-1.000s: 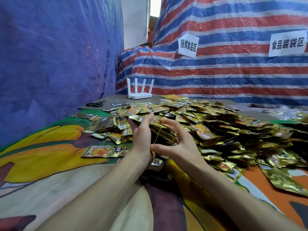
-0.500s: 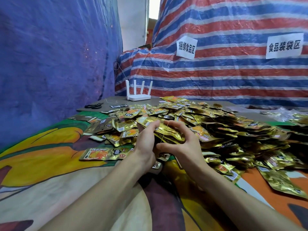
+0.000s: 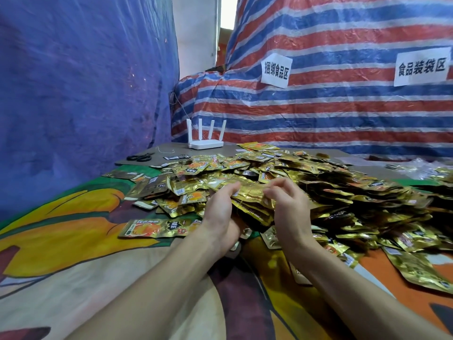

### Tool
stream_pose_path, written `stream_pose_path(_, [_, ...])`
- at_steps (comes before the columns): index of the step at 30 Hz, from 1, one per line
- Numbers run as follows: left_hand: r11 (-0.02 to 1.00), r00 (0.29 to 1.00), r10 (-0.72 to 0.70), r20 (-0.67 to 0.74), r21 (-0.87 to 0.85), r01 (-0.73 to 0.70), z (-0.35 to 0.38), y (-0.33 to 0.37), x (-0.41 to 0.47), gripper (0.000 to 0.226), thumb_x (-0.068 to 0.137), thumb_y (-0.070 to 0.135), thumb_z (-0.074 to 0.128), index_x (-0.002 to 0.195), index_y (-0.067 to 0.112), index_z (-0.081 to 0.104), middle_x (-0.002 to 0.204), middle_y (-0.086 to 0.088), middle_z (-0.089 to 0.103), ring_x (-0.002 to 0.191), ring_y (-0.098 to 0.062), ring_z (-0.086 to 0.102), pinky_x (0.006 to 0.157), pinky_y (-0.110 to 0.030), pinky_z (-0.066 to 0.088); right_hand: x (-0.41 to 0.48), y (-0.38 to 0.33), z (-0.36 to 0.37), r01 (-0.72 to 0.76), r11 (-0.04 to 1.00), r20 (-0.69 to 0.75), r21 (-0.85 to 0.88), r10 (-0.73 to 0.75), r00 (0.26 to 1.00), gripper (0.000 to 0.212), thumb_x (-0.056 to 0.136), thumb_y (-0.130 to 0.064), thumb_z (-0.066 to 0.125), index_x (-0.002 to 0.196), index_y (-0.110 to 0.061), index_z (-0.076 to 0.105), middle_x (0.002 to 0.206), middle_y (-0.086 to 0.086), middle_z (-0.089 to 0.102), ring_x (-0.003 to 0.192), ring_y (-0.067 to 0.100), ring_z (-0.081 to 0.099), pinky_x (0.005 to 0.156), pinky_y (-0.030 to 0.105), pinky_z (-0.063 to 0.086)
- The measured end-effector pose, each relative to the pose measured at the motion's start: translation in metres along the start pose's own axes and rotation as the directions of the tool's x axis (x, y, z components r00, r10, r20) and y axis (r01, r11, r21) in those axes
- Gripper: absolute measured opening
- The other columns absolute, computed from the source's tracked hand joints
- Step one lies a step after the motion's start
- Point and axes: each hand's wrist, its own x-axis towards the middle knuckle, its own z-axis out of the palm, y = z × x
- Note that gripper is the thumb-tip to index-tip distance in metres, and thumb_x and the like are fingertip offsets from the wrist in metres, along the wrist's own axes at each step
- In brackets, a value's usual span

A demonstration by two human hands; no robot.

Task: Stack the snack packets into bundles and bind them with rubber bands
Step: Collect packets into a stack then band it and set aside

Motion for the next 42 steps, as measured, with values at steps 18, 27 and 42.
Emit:
stream_pose_path(18, [0.904, 0.941, 0.334, 0.057, 0.263, -0.337, -0.01, -0.015, 0.01, 0.042, 0.095, 0.014, 0.067, 0.136, 0.014, 0.058, 0.115, -0.015, 0.073, 0.1, -0.031, 0.074, 0.076, -0.041, 0.062, 0.007, -0.005, -0.019, 0.198, 0.828, 0.463, -0.524, 0.081, 0.883, 0.092, 0.069, -0.031, 0.085, 0.146, -0.029, 0.035, 0.116, -0.001, 0.065, 0.096, 0.017, 0.067, 0.069, 0.024, 0.055])
stream_pose_path(27, [0.879, 0.922, 0.382, 0.069, 0.282, -0.385, 0.006, -0.012, 0.003, 0.039, 0.094, 0.026, 0.068, 0.115, -0.006, 0.063, 0.054, 0.004, 0.065, 0.045, -0.009, 0.062, 0.041, -0.018, 0.046, 0.017, -0.028, -0.032, 0.256, 0.835, 0.479, -0.488, 0.011, 0.878, 0.067, 0.069, -0.034, 0.083, 0.128, -0.025, 0.054, 0.102, -0.007, 0.064, 0.085, 0.009, 0.063, 0.066, 0.017, 0.054])
stream_pose_path(42, [0.62, 0.88, 0.4, 0.254, 0.632, -0.465, 0.028, -0.027, 0.021, 0.011, 0.097, 0.021, 0.066, 0.107, 0.025, 0.065, 0.109, 0.004, 0.067, 0.103, -0.013, 0.066, 0.082, -0.028, 0.057, 0.152, -0.054, -0.159, -0.221, 0.389, -0.164, -0.894, 0.174, 0.971, 0.052, 0.078, -0.028, 0.075, 0.122, -0.014, 0.049, 0.114, 0.014, 0.06, 0.105, 0.031, 0.059, 0.085, 0.042, 0.054])
